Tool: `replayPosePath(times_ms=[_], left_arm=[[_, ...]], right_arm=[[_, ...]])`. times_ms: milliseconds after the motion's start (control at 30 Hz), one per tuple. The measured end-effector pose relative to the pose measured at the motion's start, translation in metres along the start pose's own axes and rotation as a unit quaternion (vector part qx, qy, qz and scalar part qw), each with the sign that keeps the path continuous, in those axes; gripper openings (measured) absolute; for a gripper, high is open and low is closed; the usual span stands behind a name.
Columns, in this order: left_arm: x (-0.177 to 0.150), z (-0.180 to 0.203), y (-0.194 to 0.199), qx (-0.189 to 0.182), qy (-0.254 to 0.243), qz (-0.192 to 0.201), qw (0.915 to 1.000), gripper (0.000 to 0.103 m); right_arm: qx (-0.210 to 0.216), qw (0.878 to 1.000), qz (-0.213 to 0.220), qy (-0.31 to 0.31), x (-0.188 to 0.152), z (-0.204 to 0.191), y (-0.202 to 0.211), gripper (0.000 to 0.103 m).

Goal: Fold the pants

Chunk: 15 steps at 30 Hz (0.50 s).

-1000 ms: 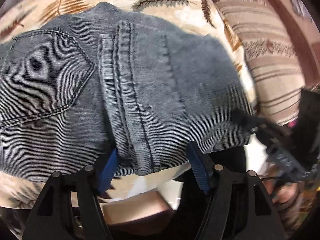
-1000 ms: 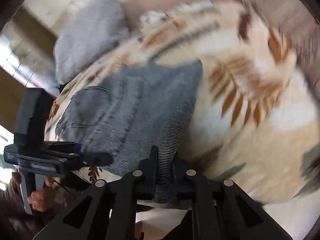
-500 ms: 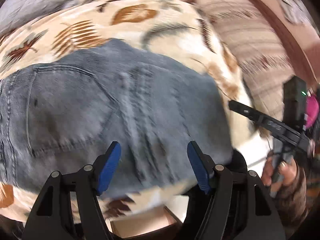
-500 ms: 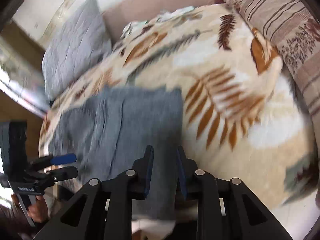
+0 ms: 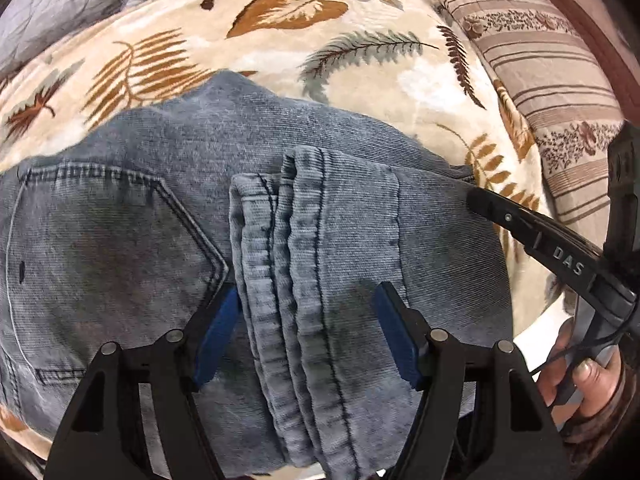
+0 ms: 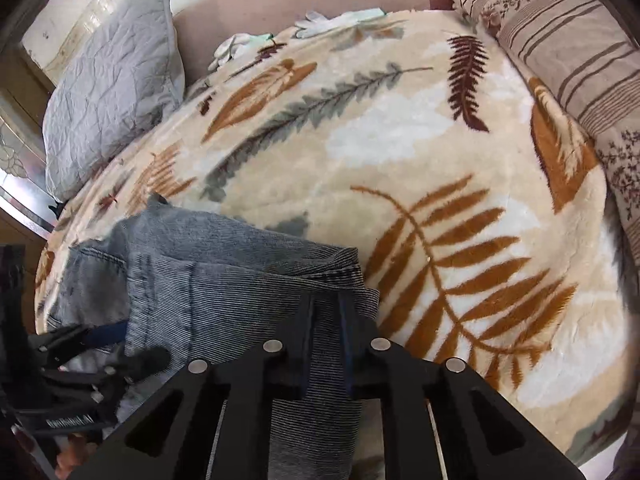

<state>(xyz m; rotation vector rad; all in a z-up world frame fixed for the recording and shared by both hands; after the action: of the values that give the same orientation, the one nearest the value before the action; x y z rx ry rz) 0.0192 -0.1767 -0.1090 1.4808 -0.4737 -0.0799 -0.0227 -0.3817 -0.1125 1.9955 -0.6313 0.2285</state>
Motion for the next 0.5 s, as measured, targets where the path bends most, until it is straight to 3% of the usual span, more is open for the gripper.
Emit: replayPosePath(times_ms=[300, 433, 500], left_arm=[[-0.011, -0.003, 0.016, -0.009, 0.011, 0.001, 0.9999, 0.069], [-0.039, -0.020, 0.036, -0.062, 0.036, -0.016, 0.9973, 0.070], [-0.052, -0.025, 0.037, -0.093, 0.053, -0.034, 0.9937, 0.070]], right_arm=[[0.012, 1.000, 0.002, 0.013, -0.009, -0.023, 0.021, 0.017], [0.046, 0.999, -0.007, 0.012, -0.002, -0.037, 0.021, 0.020], [0.061, 0.997, -0.022, 0.028, 0.000, -0.050, 0.012, 0.029]])
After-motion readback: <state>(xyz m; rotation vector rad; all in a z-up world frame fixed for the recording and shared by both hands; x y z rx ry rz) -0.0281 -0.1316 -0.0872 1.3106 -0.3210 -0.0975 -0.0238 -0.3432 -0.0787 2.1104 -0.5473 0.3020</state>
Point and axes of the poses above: each gripper's, at about its wrist camera, not at the fingertips, and y roughly against the way its jaws point, z to its right, x to its top, the point moved 5 cm from there along -y, roughly the way its jaws point, and after that the axes turned 12 degrees about x, right-handed, at the moved point
